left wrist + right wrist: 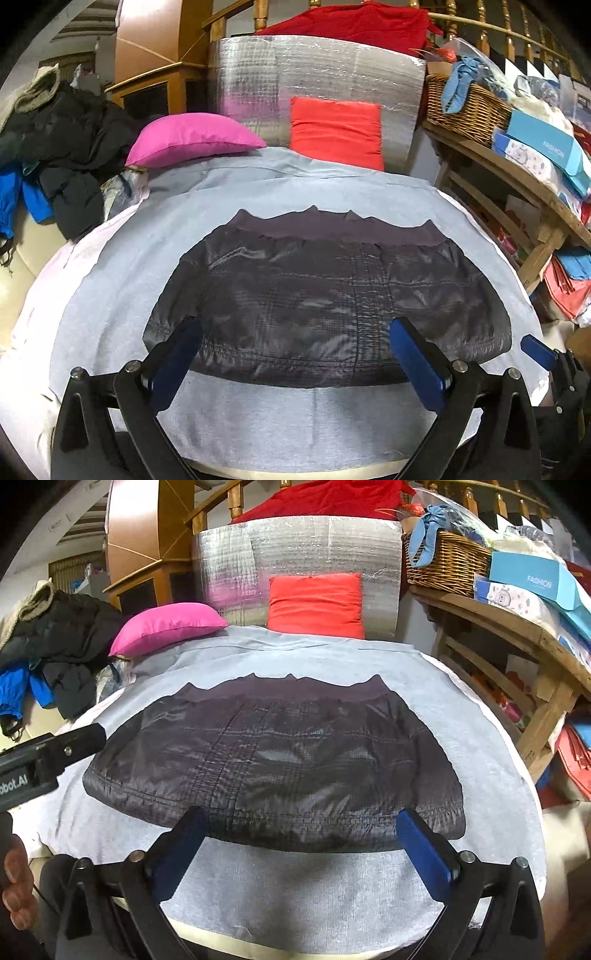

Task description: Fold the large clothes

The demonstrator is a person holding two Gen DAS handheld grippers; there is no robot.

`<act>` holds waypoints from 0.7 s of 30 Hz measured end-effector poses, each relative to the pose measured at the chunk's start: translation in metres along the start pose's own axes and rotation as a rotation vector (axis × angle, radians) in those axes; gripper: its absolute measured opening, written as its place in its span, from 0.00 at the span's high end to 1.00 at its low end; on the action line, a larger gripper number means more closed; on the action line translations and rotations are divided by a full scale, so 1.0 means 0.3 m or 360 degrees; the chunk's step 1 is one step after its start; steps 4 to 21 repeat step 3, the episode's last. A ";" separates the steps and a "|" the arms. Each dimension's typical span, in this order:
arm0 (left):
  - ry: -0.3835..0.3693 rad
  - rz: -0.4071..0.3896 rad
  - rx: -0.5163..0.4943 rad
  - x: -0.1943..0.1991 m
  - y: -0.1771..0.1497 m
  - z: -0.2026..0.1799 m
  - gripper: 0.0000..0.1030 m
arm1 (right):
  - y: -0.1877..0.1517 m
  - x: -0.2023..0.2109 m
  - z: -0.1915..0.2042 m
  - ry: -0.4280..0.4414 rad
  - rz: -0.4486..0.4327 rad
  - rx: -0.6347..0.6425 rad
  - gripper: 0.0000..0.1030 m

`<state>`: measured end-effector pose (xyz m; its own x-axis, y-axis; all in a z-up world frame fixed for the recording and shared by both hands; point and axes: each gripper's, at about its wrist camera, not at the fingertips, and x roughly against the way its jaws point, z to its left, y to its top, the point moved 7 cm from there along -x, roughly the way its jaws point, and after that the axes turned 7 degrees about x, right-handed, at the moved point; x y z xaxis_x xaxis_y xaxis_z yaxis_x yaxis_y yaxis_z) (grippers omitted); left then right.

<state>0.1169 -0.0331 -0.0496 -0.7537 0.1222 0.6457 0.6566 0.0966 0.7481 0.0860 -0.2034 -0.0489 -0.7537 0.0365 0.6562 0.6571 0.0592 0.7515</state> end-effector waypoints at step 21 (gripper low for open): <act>0.0017 0.0006 -0.0008 -0.010 0.003 -0.002 0.02 | 0.001 -0.010 -0.005 -0.0003 0.0005 0.0000 0.00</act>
